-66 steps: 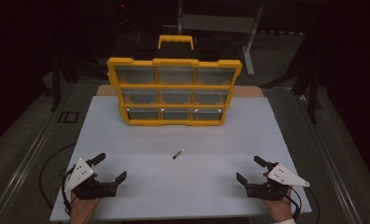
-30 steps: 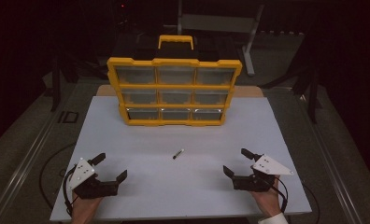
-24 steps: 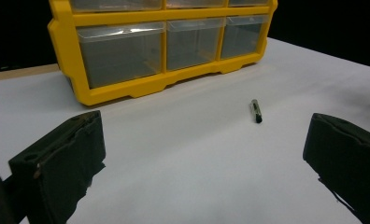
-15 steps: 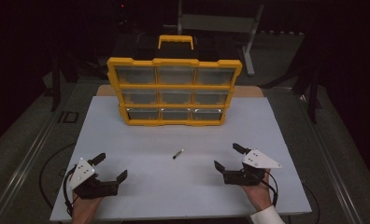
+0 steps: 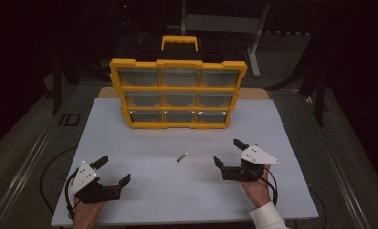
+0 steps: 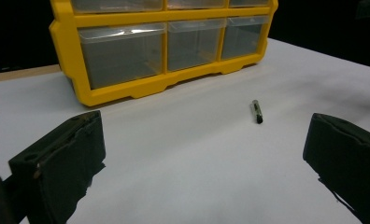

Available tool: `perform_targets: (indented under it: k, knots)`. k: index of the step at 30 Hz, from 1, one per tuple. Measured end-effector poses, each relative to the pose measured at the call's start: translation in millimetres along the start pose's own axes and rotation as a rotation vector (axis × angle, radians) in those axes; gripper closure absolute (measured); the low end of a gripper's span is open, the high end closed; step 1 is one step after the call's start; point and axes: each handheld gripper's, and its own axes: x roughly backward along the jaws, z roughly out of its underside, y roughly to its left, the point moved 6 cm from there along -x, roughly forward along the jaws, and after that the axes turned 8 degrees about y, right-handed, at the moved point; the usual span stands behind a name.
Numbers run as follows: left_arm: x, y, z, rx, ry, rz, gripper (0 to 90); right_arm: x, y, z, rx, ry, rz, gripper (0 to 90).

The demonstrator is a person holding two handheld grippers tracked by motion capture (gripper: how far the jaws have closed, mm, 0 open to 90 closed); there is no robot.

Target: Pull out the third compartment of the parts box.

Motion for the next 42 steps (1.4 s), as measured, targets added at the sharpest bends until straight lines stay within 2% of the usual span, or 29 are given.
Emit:
perform_targets:
  k: [23,33,42]
  knots:
    - [-0.9,-0.3,0.7,-0.007,0.006,-0.002,0.0,-25.9,-1.4,-17.4,-0.009,0.003,0.04,7.8]
    - [-0.4,0.7,0.9,-0.003,0.005,-0.009,0.0,-34.8,-0.8,-22.2,0.007,0.007,0.055,7.8]
    - [-0.5,1.4,1.3,-0.004,0.01,-0.014,0.0,-44.2,-5.7,-24.7,0.028,0.028,0.091,7.8]
